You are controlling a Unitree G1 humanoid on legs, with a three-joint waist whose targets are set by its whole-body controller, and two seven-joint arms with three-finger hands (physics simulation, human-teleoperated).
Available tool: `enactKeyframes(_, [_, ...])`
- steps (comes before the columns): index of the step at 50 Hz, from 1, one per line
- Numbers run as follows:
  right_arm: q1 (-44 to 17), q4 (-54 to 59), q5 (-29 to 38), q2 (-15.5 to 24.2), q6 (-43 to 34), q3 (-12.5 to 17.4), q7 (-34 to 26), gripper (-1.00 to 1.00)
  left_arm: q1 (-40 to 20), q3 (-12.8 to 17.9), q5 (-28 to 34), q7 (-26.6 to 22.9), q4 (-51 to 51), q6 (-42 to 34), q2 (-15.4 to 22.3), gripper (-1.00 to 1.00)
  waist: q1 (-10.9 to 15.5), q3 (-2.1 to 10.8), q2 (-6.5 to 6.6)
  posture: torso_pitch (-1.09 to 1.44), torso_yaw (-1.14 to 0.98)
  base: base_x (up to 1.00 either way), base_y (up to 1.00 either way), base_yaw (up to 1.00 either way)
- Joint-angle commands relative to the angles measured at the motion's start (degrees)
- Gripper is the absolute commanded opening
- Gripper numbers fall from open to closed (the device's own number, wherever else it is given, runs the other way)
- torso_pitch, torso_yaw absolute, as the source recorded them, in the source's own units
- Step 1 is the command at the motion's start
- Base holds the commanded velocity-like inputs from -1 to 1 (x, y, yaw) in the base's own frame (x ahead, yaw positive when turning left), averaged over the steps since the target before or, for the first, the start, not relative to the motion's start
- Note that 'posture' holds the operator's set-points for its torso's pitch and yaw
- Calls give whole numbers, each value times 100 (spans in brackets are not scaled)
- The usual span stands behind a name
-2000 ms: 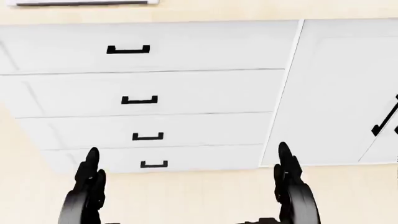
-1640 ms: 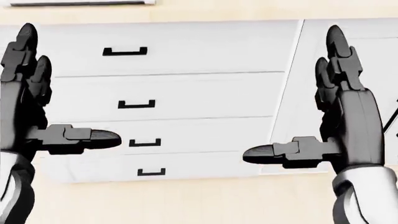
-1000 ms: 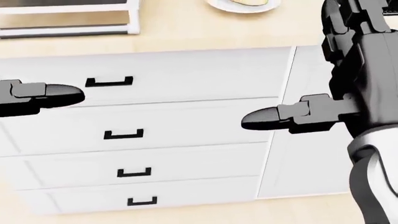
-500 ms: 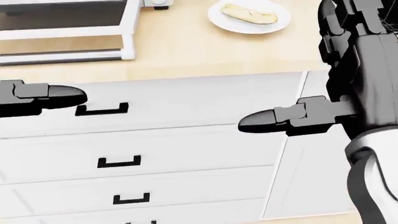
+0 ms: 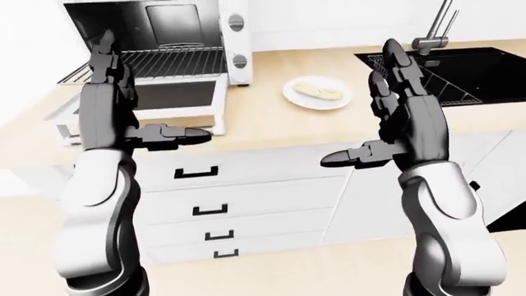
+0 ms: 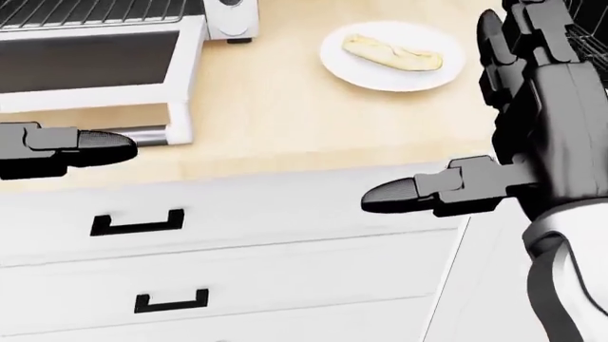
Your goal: Place the baguette on the rack of the toaster oven.
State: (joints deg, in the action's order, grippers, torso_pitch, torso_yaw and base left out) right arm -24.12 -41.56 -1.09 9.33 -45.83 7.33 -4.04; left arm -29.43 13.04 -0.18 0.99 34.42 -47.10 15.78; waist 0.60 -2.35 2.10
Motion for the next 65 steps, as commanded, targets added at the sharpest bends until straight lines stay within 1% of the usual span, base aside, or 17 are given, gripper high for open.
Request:
enactKeyframes(1, [-174,-164,19,29,171,96,87,100,-175,-15,-10,-11,200,203,43,100,-12,84,6,0,0,25,4,0])
enactKeyframes(3, [-178,-124,-16,18,202,98,118,100,-185,5,-15,-14,233,170,55,100,4,31,-117,0,0,21,4,0])
enactKeyframes(5, [-135,-126,-18,26,245,73,120,100,-163,1,-24,-9,258,152,46,100,14,141,-274,0,0,12,0,0])
enactKeyframes(7, [-146,-144,25,69,215,21,106,100,-175,15,-26,-16,278,121,62,100,12,234,-601,0,0,12,0,0])
enactKeyframes(8, [-152,-134,16,47,219,42,101,100,-182,22,-28,-22,310,93,77,100,-30,182,-346,0,0,12,0,0])
enactKeyframes(10, [-141,-111,67,55,249,19,84,100,-161,-34,1,-8,327,97,54,100,-49,159,-475,0,0,11,3,0])
enactKeyframes(16, [-87,-222,-48,2,241,156,39,100,-194,-64,62,-37,310,95,23,100,-63,80,-258,0,0,11,5,0])
enactKeyframes(20, [-72,-161,-18,45,287,107,88,100,-222,-69,86,-46,314,80,19,100,-122,197,334,0,0,8,0,0])
enactKeyframes(21, [-75,-153,-14,51,287,105,91,100,-221,-72,104,-47,299,96,26,100,-87,209,169,0,0,7,0,0])
enactKeyframes(23, [-102,-179,-9,63,243,109,90,100,-260,-86,116,-48,308,57,24,100,-55,159,207,0,0,7,0,0])
enactKeyframes(26, [-91,-132,-6,50,325,120,121,100,-269,-100,150,-74,336,35,32,100,-30,199,66,0,0,7,0,0])
enactKeyframes(29, [-154,-101,-45,67,352,154,235,100,-312,-78,162,-95,362,-12,54,100,9,38,-126,0,0,0,0,0])
enactKeyframes(32, [-111,-143,-112,66,363,167,249,100,-312,-66,164,-105,388,-30,56,100,85,103,-539,0,0,0,0,0])
enactKeyframes(33, [-116,-135,-118,65,359,169,261,100,-330,-52,157,-108,395,-51,63,100,59,17,-300,0,0,0,0,0])
enactKeyframes(39, [-106,-87,-102,54,420,118,265,100,-311,-35,146,-136,471,-94,104,100,-20,141,-215,0,0,0,0,0])
enactKeyframes(51, [-55,-109,-139,50,440,148,244,100,-955,-401,514,-587,297,-292,223,100,-36,169,-231,0,0,0,0,0])
enactKeyframes(65, [40,-260,-217,79,396,279,241,100,-3176,-937,1247,-1181,-2115,548,128,100,-133,119,-300,0,-7,0,0,0])
